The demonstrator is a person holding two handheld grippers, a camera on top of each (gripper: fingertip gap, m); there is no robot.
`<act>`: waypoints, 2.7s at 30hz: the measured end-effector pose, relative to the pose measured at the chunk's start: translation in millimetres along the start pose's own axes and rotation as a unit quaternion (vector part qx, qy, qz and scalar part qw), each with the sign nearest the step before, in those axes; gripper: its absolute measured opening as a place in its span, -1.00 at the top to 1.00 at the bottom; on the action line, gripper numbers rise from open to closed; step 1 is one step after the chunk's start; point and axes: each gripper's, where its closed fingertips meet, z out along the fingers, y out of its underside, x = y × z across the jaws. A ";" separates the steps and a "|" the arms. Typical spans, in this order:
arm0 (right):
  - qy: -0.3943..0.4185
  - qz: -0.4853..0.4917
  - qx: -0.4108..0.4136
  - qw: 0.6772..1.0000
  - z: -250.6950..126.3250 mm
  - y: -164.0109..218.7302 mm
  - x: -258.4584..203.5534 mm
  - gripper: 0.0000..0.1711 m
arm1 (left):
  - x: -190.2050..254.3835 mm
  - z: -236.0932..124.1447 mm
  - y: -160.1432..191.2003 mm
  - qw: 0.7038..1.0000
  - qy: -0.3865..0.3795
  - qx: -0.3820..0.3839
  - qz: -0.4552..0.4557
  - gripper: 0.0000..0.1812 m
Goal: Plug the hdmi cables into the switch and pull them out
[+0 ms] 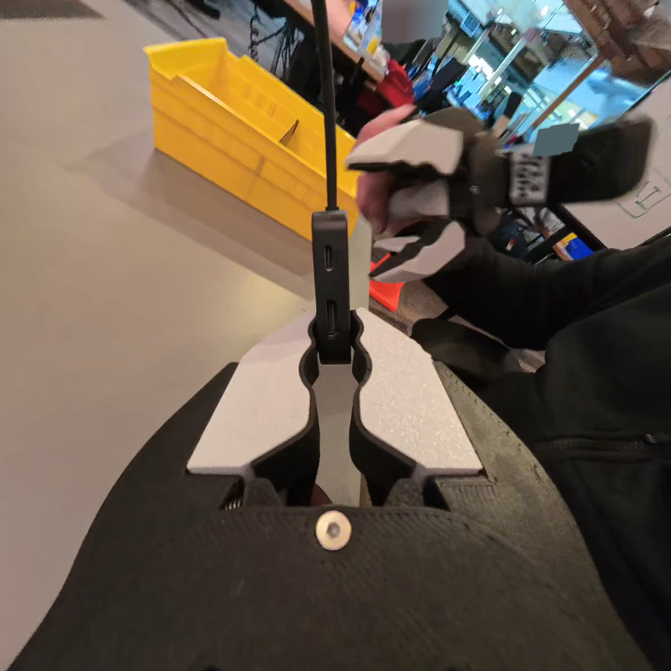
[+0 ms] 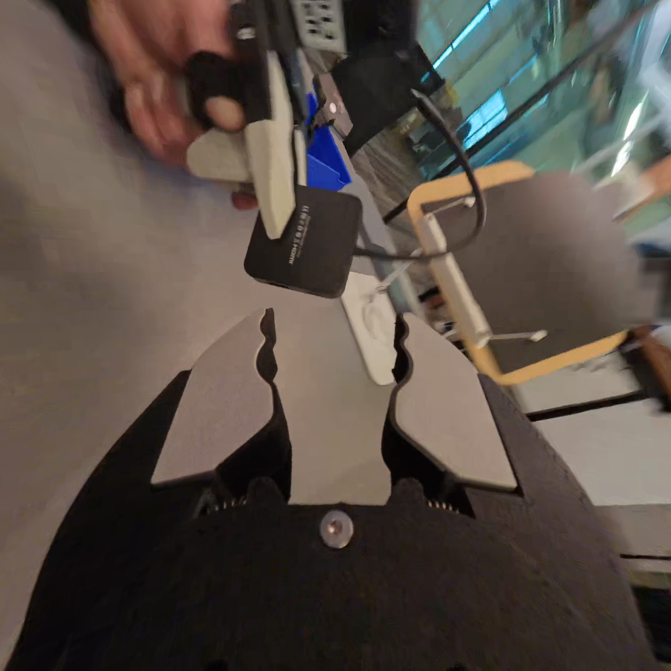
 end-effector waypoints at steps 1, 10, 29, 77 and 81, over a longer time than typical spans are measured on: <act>0.004 -0.066 -0.012 0.998 -0.2 -4.5 -3.6 0.24 | -2.0 -0.6 2.8 1.000 -0.001 -0.015 -0.008 0.85; -0.014 -0.293 -0.079 0.953 34.9 -2.3 -30.8 -0.17 | 1.5 6.8 7.5 0.996 -0.030 -0.079 -0.013 0.85; -0.044 -0.293 -0.117 0.948 47.7 17.8 -32.6 0.14 | 5.5 23.4 19.8 0.984 -0.045 -0.168 0.022 0.83; -0.289 -0.188 -0.062 0.937 15.6 0.8 -58.6 0.14 | 21.6 19.0 -13.1 0.998 -0.043 0.012 0.037 0.52; -0.268 -0.207 -0.075 0.938 19.6 5.6 -58.0 0.14 | 15.5 17.9 -2.6 0.999 -0.036 -0.016 -0.005 0.54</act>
